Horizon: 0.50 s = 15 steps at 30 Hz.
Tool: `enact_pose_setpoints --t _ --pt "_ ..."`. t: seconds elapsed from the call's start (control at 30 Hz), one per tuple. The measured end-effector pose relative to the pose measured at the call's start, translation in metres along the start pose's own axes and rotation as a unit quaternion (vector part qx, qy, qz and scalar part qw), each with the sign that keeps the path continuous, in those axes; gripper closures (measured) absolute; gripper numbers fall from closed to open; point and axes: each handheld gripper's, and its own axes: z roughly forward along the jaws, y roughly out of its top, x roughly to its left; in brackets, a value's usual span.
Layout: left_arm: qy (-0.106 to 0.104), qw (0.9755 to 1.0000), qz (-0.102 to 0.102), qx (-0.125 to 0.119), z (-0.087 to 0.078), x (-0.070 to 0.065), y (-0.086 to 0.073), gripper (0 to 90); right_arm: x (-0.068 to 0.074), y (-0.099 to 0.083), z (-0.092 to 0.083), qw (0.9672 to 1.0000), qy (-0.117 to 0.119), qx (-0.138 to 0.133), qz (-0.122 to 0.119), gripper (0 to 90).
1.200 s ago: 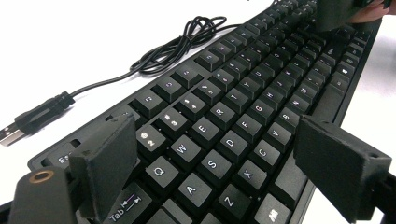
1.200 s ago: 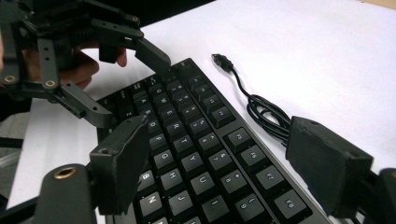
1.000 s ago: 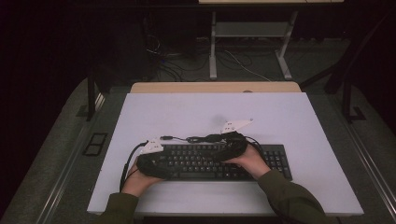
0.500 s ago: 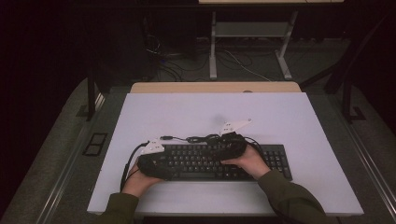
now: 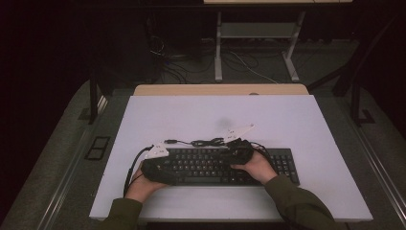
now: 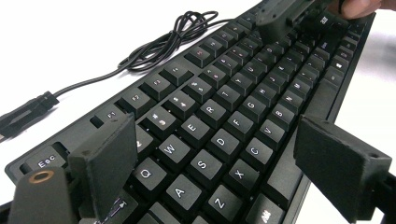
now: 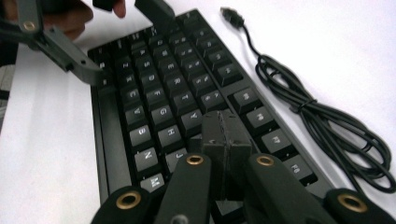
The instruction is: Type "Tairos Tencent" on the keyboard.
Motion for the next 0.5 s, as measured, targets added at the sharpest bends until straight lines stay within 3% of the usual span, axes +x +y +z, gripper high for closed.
enact_pose_setpoints --t 0.5 --pt "0.0 1.0 0.004 0.003 0.0008 -0.0005 -0.0002 9.5 0.0008 -0.0035 0.0079 0.9992 -0.001 0.039 -0.003 89.3"
